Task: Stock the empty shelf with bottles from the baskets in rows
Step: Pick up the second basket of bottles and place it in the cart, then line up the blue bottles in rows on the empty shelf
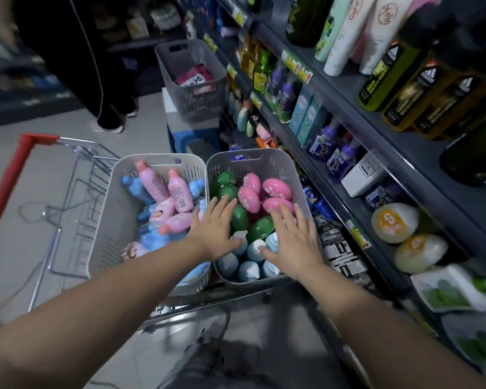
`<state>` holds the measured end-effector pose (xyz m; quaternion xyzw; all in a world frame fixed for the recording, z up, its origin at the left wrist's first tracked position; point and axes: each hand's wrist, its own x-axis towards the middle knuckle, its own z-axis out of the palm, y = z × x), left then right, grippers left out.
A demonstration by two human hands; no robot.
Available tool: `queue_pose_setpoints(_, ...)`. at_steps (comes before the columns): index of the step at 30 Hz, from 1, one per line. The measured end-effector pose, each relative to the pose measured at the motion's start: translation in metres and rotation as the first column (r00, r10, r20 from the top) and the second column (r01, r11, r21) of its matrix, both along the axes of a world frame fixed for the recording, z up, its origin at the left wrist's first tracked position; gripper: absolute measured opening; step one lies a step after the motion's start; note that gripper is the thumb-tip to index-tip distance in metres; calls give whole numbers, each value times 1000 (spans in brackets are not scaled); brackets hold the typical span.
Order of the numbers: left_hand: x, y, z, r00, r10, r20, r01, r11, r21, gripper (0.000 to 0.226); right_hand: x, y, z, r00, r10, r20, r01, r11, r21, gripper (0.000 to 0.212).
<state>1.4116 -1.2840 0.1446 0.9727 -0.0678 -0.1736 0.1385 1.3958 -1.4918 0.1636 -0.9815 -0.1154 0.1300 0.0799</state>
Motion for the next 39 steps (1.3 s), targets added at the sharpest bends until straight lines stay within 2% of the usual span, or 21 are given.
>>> queue_pose_setpoints(6, -37, 17, 10, 987, 157, 31, -158, 987, 3, 88, -4, 3, 14, 993, 115, -23, -116, 993, -16, 90)
queue_pose_setpoints(11, -61, 77, 13, 932, 361, 25, -361, 933, 4, 84, 3, 53, 20, 968, 249, -34, -248, 968, 25, 91)
queue_pose_setpoints(17, -68, 131, 13, 892, 448, -54, -450, 893, -15, 86, 15, 108, 27, 935, 352, -42, -351, 936, 36, 87)
queue_pose_setpoints(21, -57, 166, -1, 910, 407, -84, -407, 913, 15, 93, 32, 151, 20, 916, 402, -21, -401, 916, 32, 85)
queue_pose_setpoints(23, -55, 178, -13, 938, 332, -104, -327, 943, 61, 91, 33, 169, 9, 903, 428, -22, -428, 904, 20, 82)
queue_pose_setpoints(25, -56, 180, -27, 964, 225, -145, -211, 972, 109, 86, 32, 180, -6, 885, 464, -44, -464, 886, -10, 69)
queue_pose_setpoints(27, -58, 176, -43, 969, 132, -209, -108, 987, 119, 84, 27, 187, -19, 851, 506, -141, -520, 850, -85, 48)
queue_pose_setpoints(28, -59, 173, -51, 966, 103, -238, -79, 991, 110, 82, 23, 190, -26, 828, 507, -240, -544, 830, -125, 41)
queue_pose_setpoints(30, -57, 173, -65, 958, 88, -273, -72, 995, 70, 73, 14, 197, -37, 777, 487, -399, -596, 773, -218, 33)
queue_pose_setpoints(32, -54, 178, -76, 948, 104, -301, -98, 995, 34, 69, 7, 204, -48, 753, 522, -400, -640, 721, -264, 28)
queue_pose_setpoints(34, -50, 185, -86, 936, 124, -330, -117, 992, 41, 74, 1, 210, -54, 763, 552, -337, -642, 708, -294, 25)
queue_pose_setpoints(39, -32, 182, -96, 964, 78, -255, -37, 986, 160, 89, 4, 215, -62, 770, 529, -356, -635, 690, -347, 26)
